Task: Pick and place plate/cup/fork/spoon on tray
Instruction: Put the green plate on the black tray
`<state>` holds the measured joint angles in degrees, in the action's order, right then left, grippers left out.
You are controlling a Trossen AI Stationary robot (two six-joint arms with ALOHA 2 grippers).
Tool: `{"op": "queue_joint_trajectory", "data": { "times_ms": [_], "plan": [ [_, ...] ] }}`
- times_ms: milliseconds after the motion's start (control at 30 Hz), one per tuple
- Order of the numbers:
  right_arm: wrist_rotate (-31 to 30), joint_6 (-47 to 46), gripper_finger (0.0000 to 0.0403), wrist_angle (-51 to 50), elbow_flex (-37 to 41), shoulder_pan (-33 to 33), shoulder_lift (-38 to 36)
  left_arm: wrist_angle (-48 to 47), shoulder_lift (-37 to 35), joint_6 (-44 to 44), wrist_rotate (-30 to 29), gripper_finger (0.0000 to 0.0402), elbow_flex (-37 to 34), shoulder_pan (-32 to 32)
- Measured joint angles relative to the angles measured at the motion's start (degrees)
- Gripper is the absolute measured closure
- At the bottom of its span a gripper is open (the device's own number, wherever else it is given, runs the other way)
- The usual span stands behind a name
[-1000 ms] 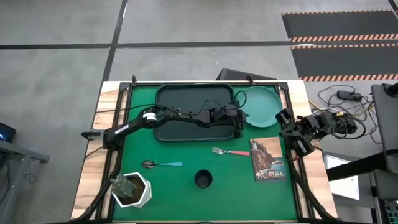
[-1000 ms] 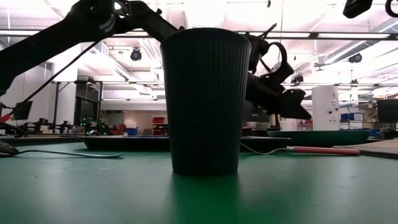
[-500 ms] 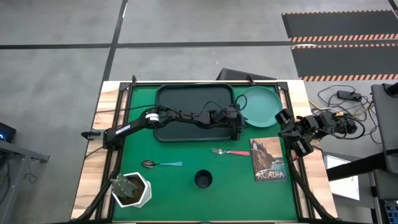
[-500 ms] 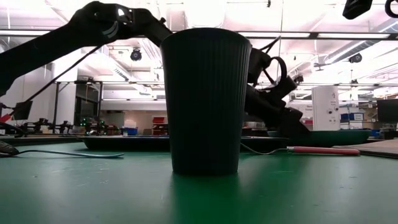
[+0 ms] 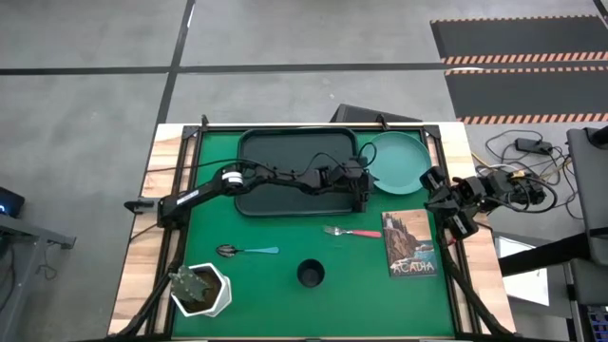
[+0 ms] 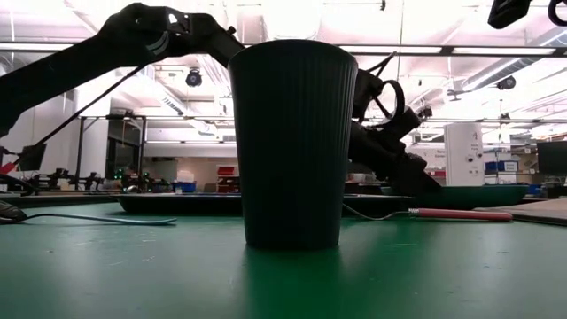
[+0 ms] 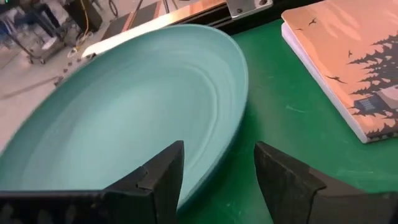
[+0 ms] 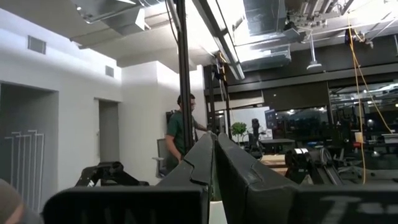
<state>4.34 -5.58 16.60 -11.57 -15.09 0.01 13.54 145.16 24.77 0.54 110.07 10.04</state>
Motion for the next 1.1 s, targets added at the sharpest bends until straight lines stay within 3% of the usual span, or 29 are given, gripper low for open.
{"op": "queue_joint_trajectory", "data": {
  "times_ms": [233, 767, 1100],
  "plan": [
    [0.0, 0.0, 0.0394, -0.06, 0.0, 0.0, 0.0, -0.31, -0.03, 1.47, -0.2, 0.024, -0.43, 0.65],
    [0.0, 0.03, 0.0394, -0.17, 0.0, 0.0, 0.01, -0.82, 0.04, 1.33, -0.03, 0.0381, -1.12, 0.87],
    [0.0, 0.03, 0.0394, -0.15, 0.0, 0.0, 0.0, 2.89, 0.07, 0.95, -0.13, 0.0401, -1.02, 0.86]
  ]
}}
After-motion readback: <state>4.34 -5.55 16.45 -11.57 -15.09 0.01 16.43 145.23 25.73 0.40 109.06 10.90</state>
